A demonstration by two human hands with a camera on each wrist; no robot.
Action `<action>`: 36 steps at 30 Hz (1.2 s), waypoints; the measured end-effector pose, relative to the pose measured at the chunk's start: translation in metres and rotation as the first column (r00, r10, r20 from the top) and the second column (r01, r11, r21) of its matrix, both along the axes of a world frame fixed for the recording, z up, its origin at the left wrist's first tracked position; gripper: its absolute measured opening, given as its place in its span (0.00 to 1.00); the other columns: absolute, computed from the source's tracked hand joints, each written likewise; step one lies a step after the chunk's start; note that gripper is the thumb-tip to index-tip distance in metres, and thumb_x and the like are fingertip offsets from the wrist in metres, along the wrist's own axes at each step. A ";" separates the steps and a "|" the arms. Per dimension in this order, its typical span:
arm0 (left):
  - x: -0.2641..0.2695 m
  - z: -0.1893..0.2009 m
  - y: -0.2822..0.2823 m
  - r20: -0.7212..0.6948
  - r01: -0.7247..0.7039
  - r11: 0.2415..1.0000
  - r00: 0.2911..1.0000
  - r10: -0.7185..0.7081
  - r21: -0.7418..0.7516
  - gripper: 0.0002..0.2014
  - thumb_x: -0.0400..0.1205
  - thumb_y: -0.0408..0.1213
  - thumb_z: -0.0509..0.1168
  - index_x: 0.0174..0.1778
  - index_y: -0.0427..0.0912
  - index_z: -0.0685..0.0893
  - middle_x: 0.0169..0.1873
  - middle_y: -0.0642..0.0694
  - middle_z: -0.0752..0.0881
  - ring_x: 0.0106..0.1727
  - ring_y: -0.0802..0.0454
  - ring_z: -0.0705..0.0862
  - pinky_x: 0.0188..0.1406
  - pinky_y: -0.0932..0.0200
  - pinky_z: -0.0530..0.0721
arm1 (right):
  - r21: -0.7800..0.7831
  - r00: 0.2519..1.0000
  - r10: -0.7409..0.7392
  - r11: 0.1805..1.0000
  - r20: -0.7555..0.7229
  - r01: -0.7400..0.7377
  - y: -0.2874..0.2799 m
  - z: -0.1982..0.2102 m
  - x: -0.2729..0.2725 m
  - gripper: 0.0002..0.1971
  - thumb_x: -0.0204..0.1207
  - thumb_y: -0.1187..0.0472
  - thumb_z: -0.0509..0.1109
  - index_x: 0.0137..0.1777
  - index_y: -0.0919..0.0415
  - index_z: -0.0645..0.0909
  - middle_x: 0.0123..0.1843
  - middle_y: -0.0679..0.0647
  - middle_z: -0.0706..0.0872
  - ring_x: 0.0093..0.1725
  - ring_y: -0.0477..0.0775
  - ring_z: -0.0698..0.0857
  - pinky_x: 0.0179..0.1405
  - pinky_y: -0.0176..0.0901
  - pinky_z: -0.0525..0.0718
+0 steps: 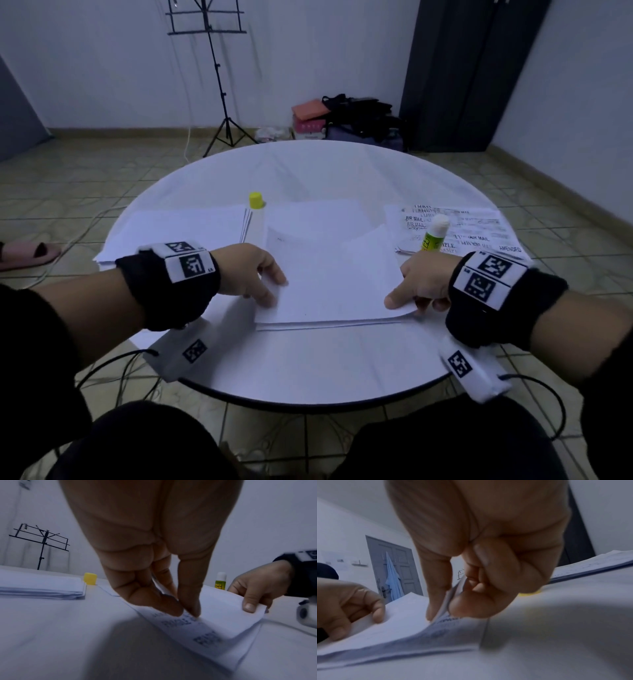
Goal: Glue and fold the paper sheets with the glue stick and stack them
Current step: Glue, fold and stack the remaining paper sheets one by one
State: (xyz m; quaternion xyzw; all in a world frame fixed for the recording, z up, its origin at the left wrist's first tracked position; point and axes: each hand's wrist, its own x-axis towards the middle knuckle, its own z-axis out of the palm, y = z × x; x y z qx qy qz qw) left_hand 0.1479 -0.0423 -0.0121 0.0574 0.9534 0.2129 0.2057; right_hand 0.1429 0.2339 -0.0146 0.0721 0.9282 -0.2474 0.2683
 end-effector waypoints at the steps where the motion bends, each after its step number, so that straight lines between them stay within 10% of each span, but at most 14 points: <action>1: -0.002 -0.003 0.000 0.014 0.010 1.000 1.000 -0.010 -0.009 0.13 0.71 0.36 0.78 0.46 0.54 0.85 0.23 0.59 0.79 0.27 0.57 0.78 0.30 0.71 0.75 | 0.012 1.000 0.021 1.000 0.016 -0.021 -0.001 -0.002 0.000 0.14 0.65 0.57 0.81 0.41 0.65 0.83 0.24 0.56 0.85 0.31 0.57 0.80 0.23 0.39 0.70; 6: -0.006 -0.011 -0.002 0.053 0.033 0.999 0.998 -0.032 -0.025 0.11 0.72 0.36 0.77 0.43 0.55 0.84 0.25 0.56 0.81 0.27 0.59 0.78 0.26 0.77 0.73 | 0.070 0.999 0.048 0.996 0.025 -0.050 -0.004 -0.006 0.000 0.12 0.70 0.59 0.78 0.46 0.65 0.82 0.22 0.54 0.85 0.20 0.52 0.77 0.20 0.36 0.71; 21: -0.006 -0.016 -0.006 0.092 0.027 0.998 0.995 -0.033 0.059 0.10 0.70 0.38 0.79 0.40 0.53 0.85 0.22 0.59 0.80 0.31 0.57 0.79 0.33 0.69 0.75 | -0.092 0.992 -0.049 0.994 0.117 0.060 0.005 -0.014 -0.006 0.20 0.70 0.68 0.75 0.60 0.73 0.76 0.35 0.65 0.82 0.36 0.63 0.76 0.25 0.43 0.78; 36: -0.004 -0.014 -0.006 0.090 0.027 0.999 0.995 -0.029 0.027 0.10 0.70 0.40 0.79 0.40 0.54 0.84 0.26 0.56 0.82 0.32 0.58 0.79 0.34 0.69 0.73 | -0.094 0.995 -0.063 0.993 0.079 0.070 0.001 -0.010 0.000 0.15 0.71 0.69 0.74 0.56 0.70 0.78 0.27 0.61 0.81 0.26 0.55 0.78 0.22 0.39 0.79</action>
